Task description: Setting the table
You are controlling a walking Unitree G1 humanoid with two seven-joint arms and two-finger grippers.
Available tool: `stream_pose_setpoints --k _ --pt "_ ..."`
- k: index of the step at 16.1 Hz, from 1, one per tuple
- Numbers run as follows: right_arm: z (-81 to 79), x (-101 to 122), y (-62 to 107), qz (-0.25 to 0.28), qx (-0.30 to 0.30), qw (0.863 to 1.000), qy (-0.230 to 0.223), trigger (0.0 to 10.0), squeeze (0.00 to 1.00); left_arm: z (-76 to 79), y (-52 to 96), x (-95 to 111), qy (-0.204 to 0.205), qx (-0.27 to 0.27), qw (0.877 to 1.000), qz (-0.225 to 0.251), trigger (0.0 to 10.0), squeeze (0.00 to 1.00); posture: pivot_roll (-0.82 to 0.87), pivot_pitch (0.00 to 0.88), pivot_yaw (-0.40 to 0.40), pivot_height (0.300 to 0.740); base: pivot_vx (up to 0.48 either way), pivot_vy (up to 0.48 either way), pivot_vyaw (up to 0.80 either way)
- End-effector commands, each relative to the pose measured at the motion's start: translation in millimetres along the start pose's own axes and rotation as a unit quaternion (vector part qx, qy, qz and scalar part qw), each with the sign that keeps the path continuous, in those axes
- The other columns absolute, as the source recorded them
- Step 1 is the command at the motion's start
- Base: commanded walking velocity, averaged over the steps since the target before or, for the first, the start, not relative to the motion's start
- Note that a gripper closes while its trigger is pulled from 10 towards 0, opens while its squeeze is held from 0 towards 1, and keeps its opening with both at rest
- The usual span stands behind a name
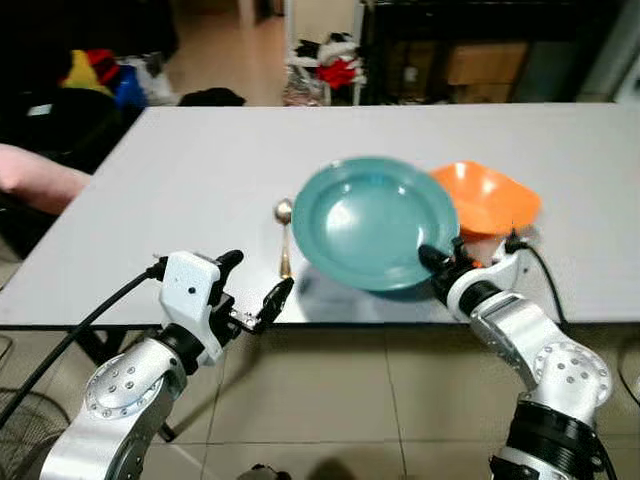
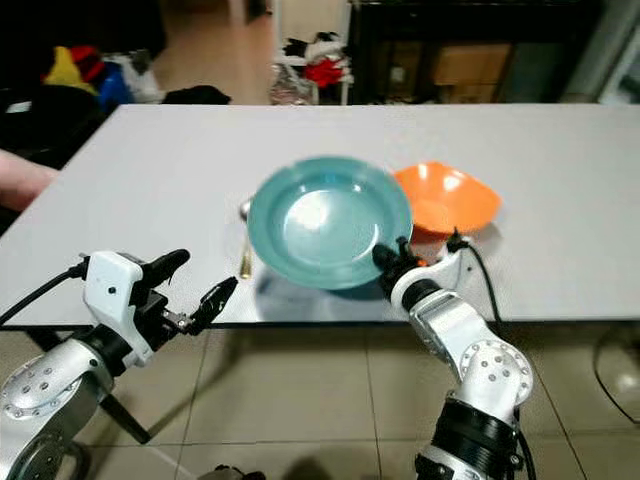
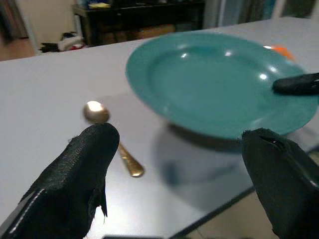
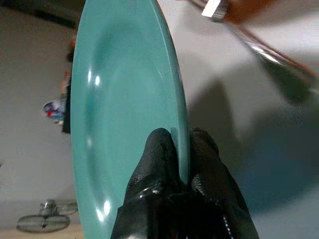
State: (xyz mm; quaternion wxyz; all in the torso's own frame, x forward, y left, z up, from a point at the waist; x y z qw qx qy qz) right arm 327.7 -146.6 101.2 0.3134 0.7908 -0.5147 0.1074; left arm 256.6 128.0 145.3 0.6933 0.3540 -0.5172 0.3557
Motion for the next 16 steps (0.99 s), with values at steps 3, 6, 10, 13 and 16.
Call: stream_pose_setpoints --k 3,6,10,13,16 --pt "-14.9 3.3 -7.5 -0.006 0.019 1.000 0.002 10.0 0.00 6.9 -0.6 2.3 -0.003 -0.018 1.000 -0.002 10.0 0.00 -0.11 0.020 0.049 0.740 0.000 0.000 0.00" --pt "-20.6 1.1 -16.4 -0.020 0.024 1.000 0.003 10.0 0.00 3.9 0.0 1.6 -0.006 -0.005 1.000 -0.002 10.0 0.00 -0.10 0.019 0.043 0.740 0.000 0.000 0.00" --pt "-28.8 0.5 -25.2 -0.030 0.033 0.999 0.007 10.0 0.00 4.1 -1.7 3.2 -0.007 -0.005 1.000 0.000 10.0 0.00 -0.09 0.014 0.036 0.740 0.000 0.000 0.00" --pt "-31.2 2.9 -30.5 -0.029 0.034 0.999 0.009 10.0 0.00 2.7 -3.2 5.9 -0.010 -0.004 1.000 0.005 10.0 0.00 -0.09 0.014 0.035 0.740 0.000 0.000 0.00" --pt "-28.3 12.9 -39.1 -0.010 0.025 1.000 0.002 10.0 0.00 3.2 -4.9 7.3 -0.013 -0.008 1.000 0.005 10.0 0.00 -0.10 0.018 0.036 0.740 0.000 0.000 0.00"
Point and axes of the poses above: a point about 5 cm out from each wrist's last joint towards the gripper, its own y axis pointing back from the gripper into the wrist, its own x axis along the axis of the wrist's last joint, z = x × y, the point moved 5 cm from there along -y, pointing out of the wrist towards the gripper, and after that the axes turned 13 degrees about y, right-handed, at the moved point
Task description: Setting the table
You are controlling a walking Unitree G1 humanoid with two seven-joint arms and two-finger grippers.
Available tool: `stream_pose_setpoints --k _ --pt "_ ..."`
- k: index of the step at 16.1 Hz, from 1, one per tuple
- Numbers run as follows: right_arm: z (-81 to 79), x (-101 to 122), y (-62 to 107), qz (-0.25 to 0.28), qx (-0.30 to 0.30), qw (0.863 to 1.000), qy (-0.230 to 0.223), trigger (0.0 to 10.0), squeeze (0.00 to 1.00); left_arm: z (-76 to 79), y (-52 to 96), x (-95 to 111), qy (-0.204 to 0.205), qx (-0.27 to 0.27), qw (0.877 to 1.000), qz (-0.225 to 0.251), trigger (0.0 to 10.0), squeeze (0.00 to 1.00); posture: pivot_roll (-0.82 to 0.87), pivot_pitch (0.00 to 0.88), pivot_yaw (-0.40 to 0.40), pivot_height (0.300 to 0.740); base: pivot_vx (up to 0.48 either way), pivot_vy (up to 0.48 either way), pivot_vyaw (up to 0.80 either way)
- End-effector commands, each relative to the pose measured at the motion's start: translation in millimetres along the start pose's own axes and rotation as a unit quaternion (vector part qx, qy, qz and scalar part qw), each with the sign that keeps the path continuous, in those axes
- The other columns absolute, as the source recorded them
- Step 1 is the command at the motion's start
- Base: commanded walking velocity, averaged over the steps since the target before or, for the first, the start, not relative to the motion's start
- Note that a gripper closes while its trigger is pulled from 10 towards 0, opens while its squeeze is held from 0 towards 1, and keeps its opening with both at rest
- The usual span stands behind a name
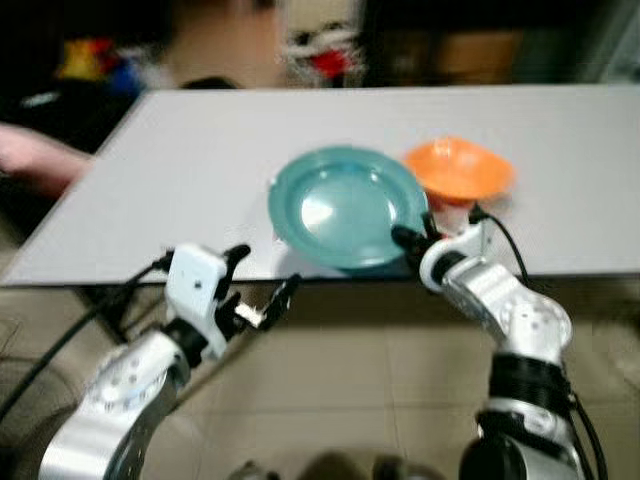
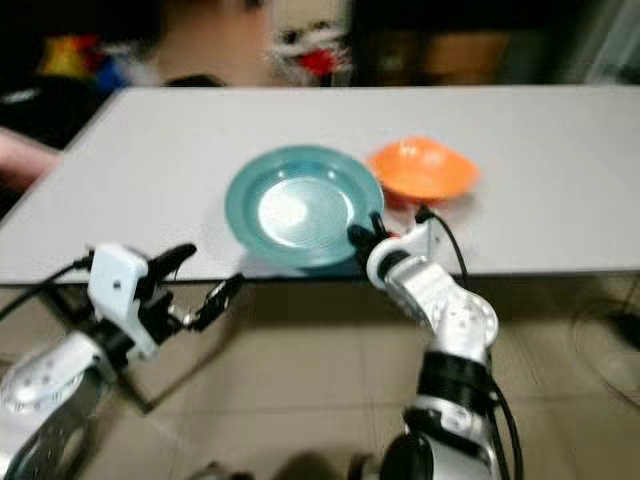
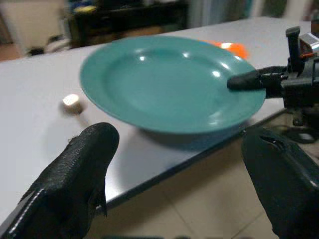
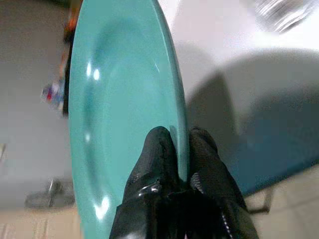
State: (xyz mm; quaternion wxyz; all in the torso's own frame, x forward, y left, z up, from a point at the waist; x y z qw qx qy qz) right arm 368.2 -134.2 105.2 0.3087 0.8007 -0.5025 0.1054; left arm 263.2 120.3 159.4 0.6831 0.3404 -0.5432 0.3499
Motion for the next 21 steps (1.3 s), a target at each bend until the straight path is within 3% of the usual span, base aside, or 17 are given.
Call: stream_pose_setpoints --k 1,7,10,13,15,21 --pt "-9.3 4.7 -4.0 0.007 0.012 1.000 0.004 10.0 0.00 -2.6 2.4 -6.6 0.007 0.008 1.000 -0.011 10.0 0.00 -0.10 0.022 0.036 0.740 0.000 0.000 0.00" --pt "-12.1 16.4 -12.5 0.011 0.013 1.000 0.022 10.0 0.00 -7.8 -3.6 -3.0 -0.004 0.030 1.000 -0.001 10.0 0.00 -0.10 0.039 0.035 0.740 0.000 0.000 0.00" --pt "-19.2 18.6 -15.6 0.012 0.028 0.999 0.037 10.0 0.00 -15.4 -5.9 3.6 -0.002 0.065 0.998 0.018 10.0 0.00 -0.10 0.041 0.027 0.740 0.000 0.000 0.00" --pt "-35.7 11.1 -13.8 0.002 0.066 0.996 0.066 10.0 0.00 -30.2 -2.7 11.4 0.005 0.112 0.993 0.045 10.0 0.00 -0.10 0.040 0.025 0.740 0.097 0.000 0.00" --pt "-43.3 0.8 -10.9 -0.011 0.084 0.993 0.079 10.0 0.00 -29.5 0.3 10.3 0.006 0.113 0.993 0.044 10.0 0.00 -0.09 0.038 0.024 0.740 0.368 0.000 0.00" --pt "-45.1 -10.8 2.4 -0.020 0.105 0.989 0.101 10.0 0.00 -29.5 4.9 5.4 0.015 0.124 0.991 0.040 10.0 0.00 -0.09 0.038 0.028 0.740 0.379 0.000 0.00"
Point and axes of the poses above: a point about 5 cm out from each wrist's last joint towards the gripper, its own y axis pointing back from the gripper into the wrist, its own x axis along the axis of the wrist's last joint, z = x × y, the point moved 5 cm from there along -y, pointing out of the wrist towards the gripper, and after that the axes turned 13 degrees about y, right-handed, at the moved point
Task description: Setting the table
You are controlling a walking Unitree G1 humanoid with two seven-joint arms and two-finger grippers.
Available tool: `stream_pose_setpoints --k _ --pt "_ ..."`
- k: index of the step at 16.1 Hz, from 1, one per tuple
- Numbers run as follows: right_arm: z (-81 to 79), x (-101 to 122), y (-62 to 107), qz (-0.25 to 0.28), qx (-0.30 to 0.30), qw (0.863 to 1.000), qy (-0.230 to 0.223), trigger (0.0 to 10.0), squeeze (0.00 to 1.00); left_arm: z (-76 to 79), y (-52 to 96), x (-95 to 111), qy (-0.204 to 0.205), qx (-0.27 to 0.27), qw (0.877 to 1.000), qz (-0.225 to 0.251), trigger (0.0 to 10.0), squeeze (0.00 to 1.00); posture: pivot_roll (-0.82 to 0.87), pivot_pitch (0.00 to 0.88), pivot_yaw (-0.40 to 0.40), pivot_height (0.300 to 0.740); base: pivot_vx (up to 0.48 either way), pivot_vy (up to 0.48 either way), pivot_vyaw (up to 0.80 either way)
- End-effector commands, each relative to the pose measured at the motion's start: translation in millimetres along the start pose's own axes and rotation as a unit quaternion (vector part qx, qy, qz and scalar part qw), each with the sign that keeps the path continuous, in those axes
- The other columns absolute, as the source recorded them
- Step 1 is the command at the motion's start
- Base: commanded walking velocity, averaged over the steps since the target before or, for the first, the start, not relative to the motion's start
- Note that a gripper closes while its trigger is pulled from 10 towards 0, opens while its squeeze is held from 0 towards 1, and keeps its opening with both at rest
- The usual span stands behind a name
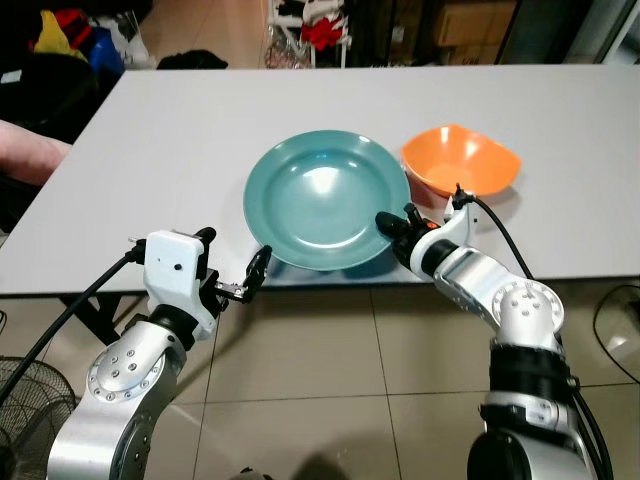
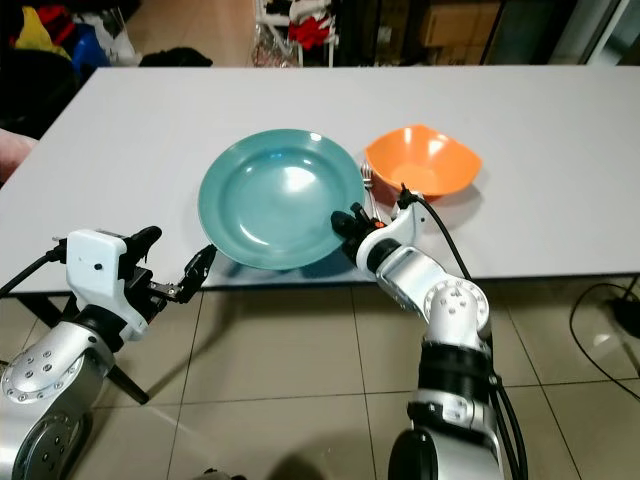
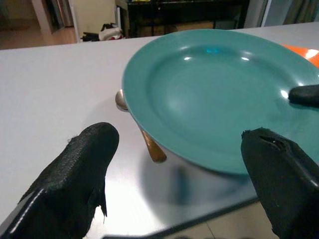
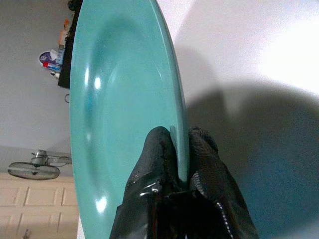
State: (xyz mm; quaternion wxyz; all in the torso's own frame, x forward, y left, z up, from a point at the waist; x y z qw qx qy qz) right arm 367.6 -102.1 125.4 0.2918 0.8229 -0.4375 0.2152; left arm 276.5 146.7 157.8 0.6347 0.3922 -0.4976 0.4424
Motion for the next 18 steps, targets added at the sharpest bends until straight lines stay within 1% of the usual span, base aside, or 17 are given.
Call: stream_pose_setpoints --k 1,4,7,12,16,18 --pt "-9.3 4.5 4.2 0.009 0.022 1.000 0.007 10.0 0.00 -0.9 2.7 1.6 -0.002 0.007 1.000 0.003 10.0 0.00 -0.09 0.036 0.029 0.740 0.386 0.000 0.00" --pt "-8.8 1.5 14.3 0.004 0.027 0.999 0.028 10.0 0.00 -1.3 4.2 -0.4 0.000 0.009 1.000 0.002 10.0 0.00 -0.10 0.034 0.029 0.740 0.384 0.000 0.00" --pt "-11.4 -0.8 20.8 0.000 0.038 0.999 0.039 10.0 0.00 -1.2 5.3 -1.1 0.001 0.011 1.000 0.001 10.0 0.00 -0.10 0.033 0.027 0.740 0.389 0.000 0.00" --pt "-14.9 -11.9 27.7 -0.014 0.052 0.998 0.044 10.0 0.00 -3.5 9.2 -2.1 0.001 0.017 1.000 0.000 10.0 0.00 -0.10 0.038 0.024 0.740 0.373 0.000 0.00" --pt "-14.4 -17.4 29.0 -0.025 0.058 0.997 0.039 10.0 0.00 -4.1 12.6 0.2 -0.005 0.016 1.000 0.005 10.0 0.00 -0.09 0.042 0.025 0.740 0.000 0.000 0.00" --pt "-12.4 -18.9 27.8 -0.025 0.056 0.998 0.019 10.0 0.00 -2.6 13.2 4.3 -0.005 0.002 1.000 0.011 10.0 0.00 -0.09 0.042 0.028 0.740 0.000 0.000 0.00"
Point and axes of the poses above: a point about 5 cm out from each wrist's last joint towards the gripper, its own y axis pointing back from the gripper into the wrist, its own x axis along the axis of the wrist's last joint, z = x × y, the point moved 5 cm from there along -y, pointing out of the wrist towards the gripper, and after that the axes turned 13 degrees about y, right-handed, at the moved point
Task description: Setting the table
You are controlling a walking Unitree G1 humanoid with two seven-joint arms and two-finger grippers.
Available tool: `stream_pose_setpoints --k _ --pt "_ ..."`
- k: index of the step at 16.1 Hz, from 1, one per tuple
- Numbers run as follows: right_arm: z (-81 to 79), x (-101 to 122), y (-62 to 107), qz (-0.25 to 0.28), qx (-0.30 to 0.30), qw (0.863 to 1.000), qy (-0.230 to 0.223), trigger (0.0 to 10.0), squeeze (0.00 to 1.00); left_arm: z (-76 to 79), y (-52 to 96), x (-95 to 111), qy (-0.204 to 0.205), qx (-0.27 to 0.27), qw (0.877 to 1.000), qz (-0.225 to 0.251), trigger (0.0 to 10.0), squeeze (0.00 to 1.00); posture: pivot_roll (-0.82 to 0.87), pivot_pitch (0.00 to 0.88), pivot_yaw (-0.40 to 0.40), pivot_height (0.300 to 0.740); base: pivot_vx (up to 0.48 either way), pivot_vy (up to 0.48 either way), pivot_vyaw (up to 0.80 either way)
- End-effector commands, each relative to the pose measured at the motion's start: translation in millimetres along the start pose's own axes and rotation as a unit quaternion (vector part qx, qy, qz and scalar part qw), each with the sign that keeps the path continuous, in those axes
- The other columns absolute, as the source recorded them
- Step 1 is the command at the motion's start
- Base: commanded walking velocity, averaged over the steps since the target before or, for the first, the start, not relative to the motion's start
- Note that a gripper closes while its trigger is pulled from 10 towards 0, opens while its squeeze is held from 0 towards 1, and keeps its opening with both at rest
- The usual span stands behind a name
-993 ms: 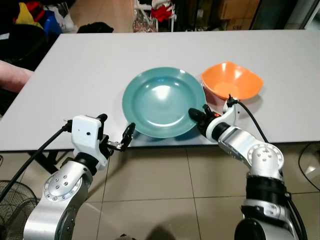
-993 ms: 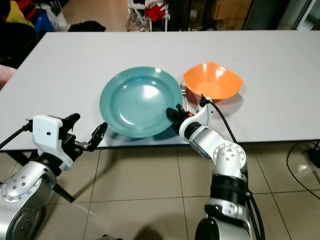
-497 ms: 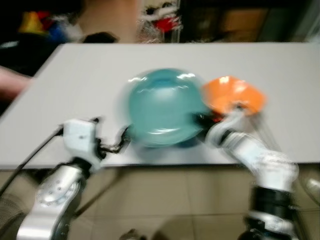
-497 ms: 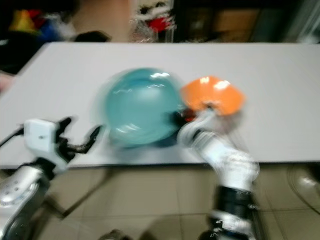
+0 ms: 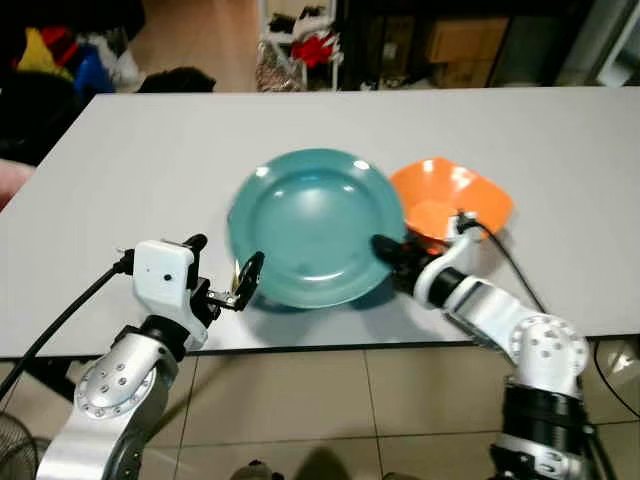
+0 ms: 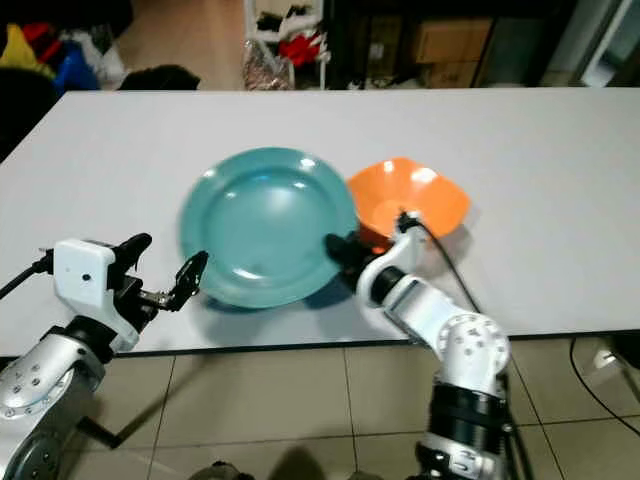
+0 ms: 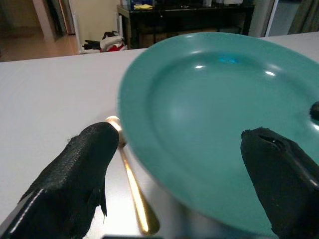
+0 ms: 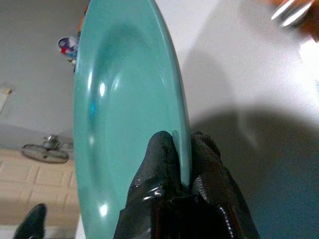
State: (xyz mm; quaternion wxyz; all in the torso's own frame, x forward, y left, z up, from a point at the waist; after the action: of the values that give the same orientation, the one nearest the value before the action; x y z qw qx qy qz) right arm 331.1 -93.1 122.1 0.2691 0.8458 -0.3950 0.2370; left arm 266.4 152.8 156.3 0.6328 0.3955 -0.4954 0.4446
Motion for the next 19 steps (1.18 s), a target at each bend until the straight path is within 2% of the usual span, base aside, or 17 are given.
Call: stream_pose_setpoints --k 1,5,7,9,13,15,19 --pt "-4.1 8.6 0.6 0.012 0.011 1.000 -0.012 10.0 0.00 5.0 2.6 5.1 -0.005 -0.023 1.000 0.003 10.0 0.00 -0.09 0.041 0.030 0.740 0.000 0.000 0.00" --pt "-2.2 -1.1 -6.9 -0.021 0.001 0.999 -0.024 10.0 0.00 14.1 11.7 -7.9 -0.011 -0.091 0.994 -0.055 10.0 0.00 -0.09 0.034 0.035 0.740 0.000 0.000 0.00" --pt "5.1 -9.0 -11.2 -0.037 -0.018 0.998 -0.054 10.0 0.00 14.4 18.1 -9.2 -0.012 -0.112 0.991 -0.072 10.0 0.00 -0.08 0.028 0.037 0.740 0.000 0.000 0.00" --pt "11.9 -12.6 -15.6 -0.040 -0.036 0.995 -0.086 10.0 0.00 11.5 22.4 -9.3 -0.016 -0.117 0.990 -0.079 10.0 0.00 -0.08 0.025 0.037 0.740 0.000 0.000 0.00" --pt "10.4 -10.4 -22.6 -0.039 -0.045 0.994 -0.090 10.0 0.00 10.7 24.8 -8.4 -0.018 -0.117 0.990 -0.082 10.0 0.00 -0.07 0.026 0.034 0.740 0.000 0.000 0.00" --pt "9.9 0.3 -27.3 -0.018 -0.054 0.993 -0.105 10.0 0.00 12.4 25.5 -8.8 -0.015 -0.122 0.989 -0.085 10.0 0.00 -0.07 0.033 0.033 0.740 0.000 0.000 0.00" --pt "11.7 2.0 -33.4 -0.022 -0.065 0.990 -0.127 10.0 0.00 13.5 24.9 -9.1 -0.012 -0.124 0.988 -0.086 10.0 0.00 -0.07 0.037 0.035 0.740 0.000 0.000 0.00"
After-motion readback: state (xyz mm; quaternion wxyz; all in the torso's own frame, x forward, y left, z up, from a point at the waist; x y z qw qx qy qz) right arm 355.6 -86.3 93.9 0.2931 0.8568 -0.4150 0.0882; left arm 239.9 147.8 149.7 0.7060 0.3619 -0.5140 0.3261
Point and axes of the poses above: a point about 5 cm out from each wrist's last joint towards the gripper, its own y axis pointing back from the gripper into the wrist, its own x axis along the axis of the wrist's last joint, z = x × y, the point moved 5 cm from there along -y, pointing out of the wrist towards the gripper, and after that the axes turned 13 degrees about y, right-handed, at the moved point
